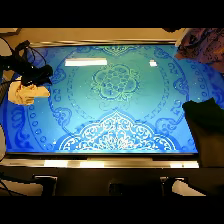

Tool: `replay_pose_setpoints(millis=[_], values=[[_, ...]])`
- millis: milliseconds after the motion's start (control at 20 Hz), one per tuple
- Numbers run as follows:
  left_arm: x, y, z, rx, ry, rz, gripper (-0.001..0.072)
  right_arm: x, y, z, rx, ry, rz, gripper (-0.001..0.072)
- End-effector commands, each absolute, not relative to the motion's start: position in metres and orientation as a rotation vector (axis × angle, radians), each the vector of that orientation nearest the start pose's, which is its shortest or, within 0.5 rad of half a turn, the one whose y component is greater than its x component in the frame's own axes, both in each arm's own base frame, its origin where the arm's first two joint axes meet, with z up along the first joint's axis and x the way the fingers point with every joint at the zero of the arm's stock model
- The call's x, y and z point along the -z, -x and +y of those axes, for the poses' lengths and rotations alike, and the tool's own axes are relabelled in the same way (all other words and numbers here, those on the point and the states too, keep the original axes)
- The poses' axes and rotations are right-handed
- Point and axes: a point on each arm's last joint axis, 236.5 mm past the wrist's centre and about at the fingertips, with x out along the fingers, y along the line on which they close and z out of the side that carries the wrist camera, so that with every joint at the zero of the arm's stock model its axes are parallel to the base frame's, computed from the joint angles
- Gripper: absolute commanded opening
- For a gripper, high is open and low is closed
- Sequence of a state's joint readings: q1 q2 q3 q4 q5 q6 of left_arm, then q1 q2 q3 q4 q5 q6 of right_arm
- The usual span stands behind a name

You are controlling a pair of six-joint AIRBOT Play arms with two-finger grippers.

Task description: Fold the clothes and pants, and hang the long-sleeved shirts on hangers.

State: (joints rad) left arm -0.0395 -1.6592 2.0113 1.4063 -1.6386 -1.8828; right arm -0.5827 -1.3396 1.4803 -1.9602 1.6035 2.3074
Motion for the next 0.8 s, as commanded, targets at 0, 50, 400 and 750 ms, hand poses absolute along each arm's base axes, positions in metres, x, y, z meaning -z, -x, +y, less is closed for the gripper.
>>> replay_pose_setpoints(millis=[0,50,400,750], values=[[-0.116,-0.459,-0.056,-0.020,0.335,1.307,0.0017,-0.063,-0.208,-0.265,1.392,-0.623,1.249,0.0032],[-0.116,-0.459,-0.056,-0.020,0.335,1.307,0.0016,-0.054,-0.200,-0.262,1.406,-0.610,1.282,0.0032],[-0.116,-0.459,-0.056,-0.020,0.336,1.306,0.0016,-0.015,-0.172,-0.255,1.425,-0.531,1.415,0.0033],[-0.116,-0.459,-0.056,-0.020,0.336,1.306,0.0017,0.004,-0.142,-0.255,1.462,-0.413,1.515,0.0033]])
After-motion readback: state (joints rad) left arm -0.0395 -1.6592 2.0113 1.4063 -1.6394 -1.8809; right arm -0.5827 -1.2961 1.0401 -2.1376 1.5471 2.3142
